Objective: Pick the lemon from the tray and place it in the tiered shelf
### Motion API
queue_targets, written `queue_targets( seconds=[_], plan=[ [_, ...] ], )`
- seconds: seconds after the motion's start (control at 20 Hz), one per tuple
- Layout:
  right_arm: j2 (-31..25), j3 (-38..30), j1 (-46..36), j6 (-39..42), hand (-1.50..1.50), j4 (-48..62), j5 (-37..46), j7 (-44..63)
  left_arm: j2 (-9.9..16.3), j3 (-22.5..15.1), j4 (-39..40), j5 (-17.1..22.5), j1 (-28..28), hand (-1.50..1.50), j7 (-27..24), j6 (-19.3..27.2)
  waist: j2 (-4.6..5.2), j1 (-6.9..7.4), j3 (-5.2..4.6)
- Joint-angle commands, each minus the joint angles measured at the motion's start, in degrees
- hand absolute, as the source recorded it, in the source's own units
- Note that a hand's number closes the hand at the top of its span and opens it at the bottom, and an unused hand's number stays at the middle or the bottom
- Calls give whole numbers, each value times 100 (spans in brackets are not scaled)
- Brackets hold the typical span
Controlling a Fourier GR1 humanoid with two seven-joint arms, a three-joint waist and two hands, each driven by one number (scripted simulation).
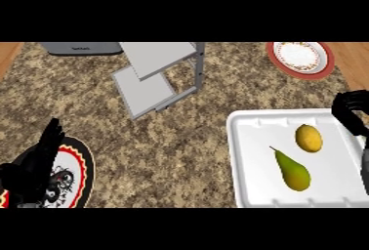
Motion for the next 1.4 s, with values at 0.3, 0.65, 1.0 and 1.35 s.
queue_targets(
  seconds=[0.3, 0.65, 1.0, 1.35],
  plan=[
    [1765, 952, -394, -3660, -150, 617, 2877, 1842, 266, 219, 487, 345, -384, 0, 434, -601, -93, 192, 5],
    [1045, 612, -616, -2368, -150, 1650, 4618, 4078, 381, 283, 321, 411, -305, 0, 584, -637, -140, 188, -42],
    [1127, 1167, -1320, 459, -150, 1911, 4988, 5844, 326, 251, 457, 359, -503, 0, 658, -605, -146, 191, -33],
    [1037, 1491, -1777, 2785, -150, 1376, 4920, 7115, 319, 367, 555, 382, -484, 0, 592, -648, -161, 75, 5]
  ],
)
